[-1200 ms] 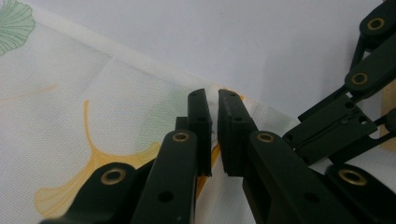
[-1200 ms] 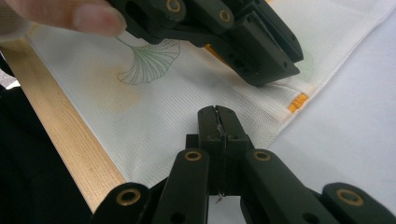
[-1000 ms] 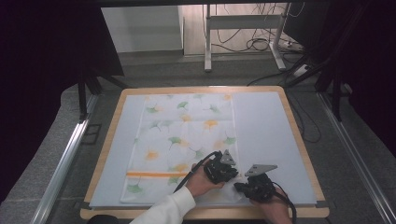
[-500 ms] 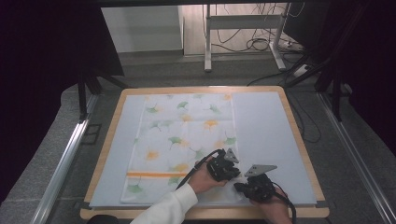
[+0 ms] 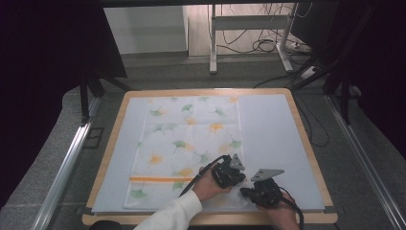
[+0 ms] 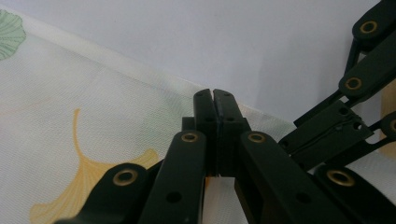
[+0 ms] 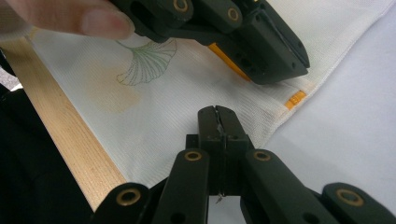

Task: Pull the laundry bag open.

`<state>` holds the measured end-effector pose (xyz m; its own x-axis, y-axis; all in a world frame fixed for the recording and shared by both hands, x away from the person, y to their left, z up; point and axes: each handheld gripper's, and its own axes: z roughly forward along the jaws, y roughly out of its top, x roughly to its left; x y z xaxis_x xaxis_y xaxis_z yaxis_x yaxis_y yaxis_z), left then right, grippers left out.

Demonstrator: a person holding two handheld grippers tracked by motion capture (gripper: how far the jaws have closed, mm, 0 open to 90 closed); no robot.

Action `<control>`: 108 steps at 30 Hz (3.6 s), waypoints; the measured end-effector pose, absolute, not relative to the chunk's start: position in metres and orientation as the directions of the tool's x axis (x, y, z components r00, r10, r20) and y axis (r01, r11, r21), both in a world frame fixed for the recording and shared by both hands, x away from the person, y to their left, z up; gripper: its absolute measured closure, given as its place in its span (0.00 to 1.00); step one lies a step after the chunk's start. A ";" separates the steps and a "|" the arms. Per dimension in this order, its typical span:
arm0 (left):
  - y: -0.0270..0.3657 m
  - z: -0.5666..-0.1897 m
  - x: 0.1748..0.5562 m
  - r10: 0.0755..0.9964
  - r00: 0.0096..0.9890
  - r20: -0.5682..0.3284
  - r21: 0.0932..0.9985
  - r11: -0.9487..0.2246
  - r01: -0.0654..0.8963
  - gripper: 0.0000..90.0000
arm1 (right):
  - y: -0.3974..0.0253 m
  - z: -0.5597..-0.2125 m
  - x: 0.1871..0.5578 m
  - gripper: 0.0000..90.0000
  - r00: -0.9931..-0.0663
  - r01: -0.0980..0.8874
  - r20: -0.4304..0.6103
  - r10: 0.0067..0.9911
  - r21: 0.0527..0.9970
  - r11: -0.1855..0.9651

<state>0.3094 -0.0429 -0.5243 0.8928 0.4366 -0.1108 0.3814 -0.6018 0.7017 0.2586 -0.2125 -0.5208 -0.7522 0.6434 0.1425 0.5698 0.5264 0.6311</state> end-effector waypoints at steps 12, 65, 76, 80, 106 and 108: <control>-0.041 -0.524 0.308 0.428 0.901 -0.074 0.696 -0.625 0.354 1.00 | -0.222 -0.520 0.273 0.99 -0.659 0.651 0.186 0.728 0.626 0.430; -0.022 -0.519 0.304 0.434 0.899 -0.058 0.657 -0.661 0.362 1.00 | -0.222 -0.524 0.290 0.99 -0.617 0.712 0.291 0.731 0.601 0.362; -0.009 -0.519 0.305 0.451 0.890 -0.074 0.655 -0.650 0.384 1.00 | -0.223 -0.524 0.290 0.99 -0.624 0.707 0.291 0.725 0.606 0.365; -0.002 -0.519 0.305 0.458 0.886 -0.067 0.648 -0.655 0.388 1.00 | -0.223 -0.524 0.290 0.99 -0.624 0.707 0.291 0.725 0.606 0.365; 0.037 -0.521 0.300 0.507 0.856 -0.099 0.652 -0.617 0.441 1.00 | -0.223 -0.524 0.289 0.99 -0.623 0.705 0.289 0.727 0.609 0.362; 0.041 -0.521 0.300 0.512 0.853 -0.100 0.652 -0.614 0.445 1.00 | -0.223 -0.524 0.289 0.99 -0.621 0.707 0.290 0.728 0.609 0.361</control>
